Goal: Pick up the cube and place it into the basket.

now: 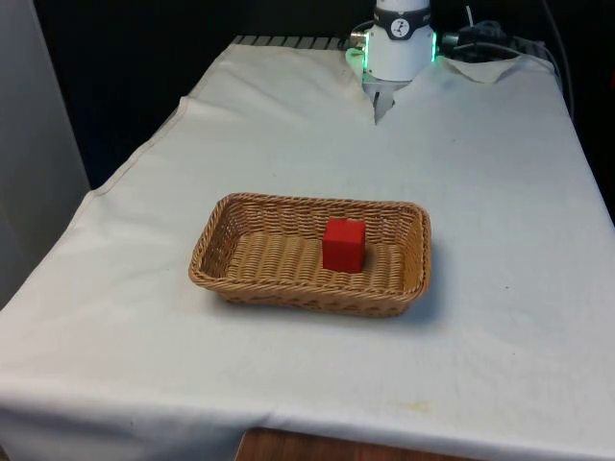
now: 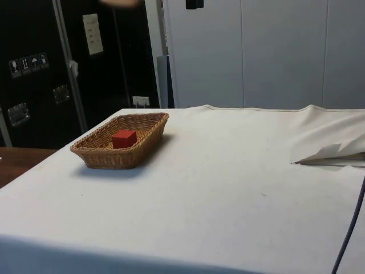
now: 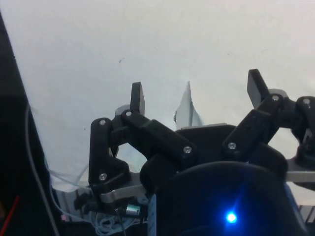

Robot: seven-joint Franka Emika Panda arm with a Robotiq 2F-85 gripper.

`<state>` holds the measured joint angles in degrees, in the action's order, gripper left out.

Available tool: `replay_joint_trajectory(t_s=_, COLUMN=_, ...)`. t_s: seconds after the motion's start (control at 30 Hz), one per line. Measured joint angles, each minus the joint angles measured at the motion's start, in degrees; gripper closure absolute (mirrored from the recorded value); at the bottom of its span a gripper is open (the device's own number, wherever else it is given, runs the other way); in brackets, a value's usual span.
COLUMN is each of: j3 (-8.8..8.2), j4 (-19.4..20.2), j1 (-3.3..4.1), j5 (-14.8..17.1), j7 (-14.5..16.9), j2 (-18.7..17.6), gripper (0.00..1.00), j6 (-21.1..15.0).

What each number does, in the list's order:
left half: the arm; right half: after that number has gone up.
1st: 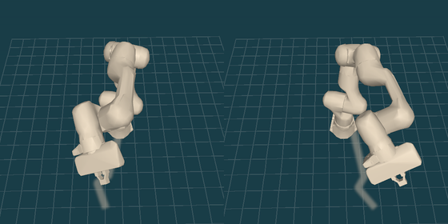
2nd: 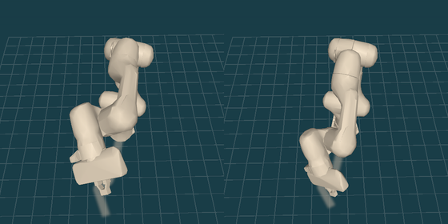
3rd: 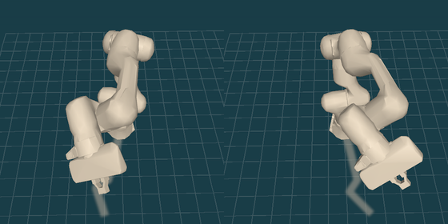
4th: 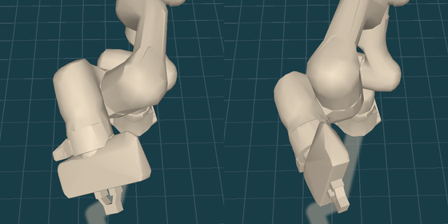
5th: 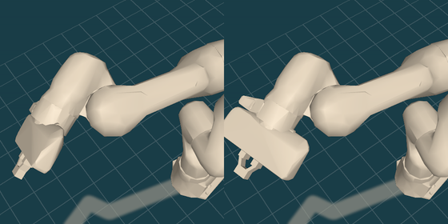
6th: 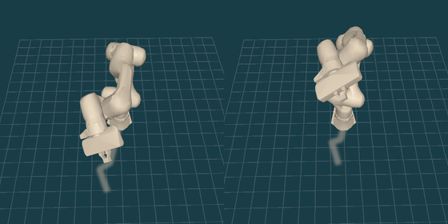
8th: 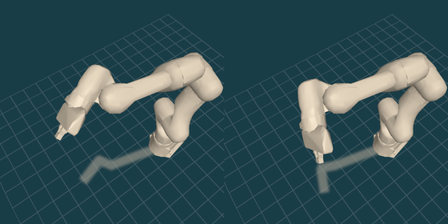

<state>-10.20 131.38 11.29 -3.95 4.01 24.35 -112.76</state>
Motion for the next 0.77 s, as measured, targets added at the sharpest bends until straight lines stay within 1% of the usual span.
replay_joint_trajectory(t_s=0.2, j3=0.11, j4=1.32, j1=0.0, j5=-1.09, j7=-1.09, j2=2.18, gripper=0.0, j6=0.52)
replay_joint_trajectory(t_s=0.67, j3=0.57, j4=4.87, j1=0.0, j5=-1.66, j7=-2.29, j2=9.68, gripper=0.0, j6=4.53)
replay_joint_trajectory(t_s=0.77, j3=0.57, j4=5.16, j1=0.0, j5=-1.72, j7=-2.35, j2=10.14, gripper=0.0, j6=4.76)
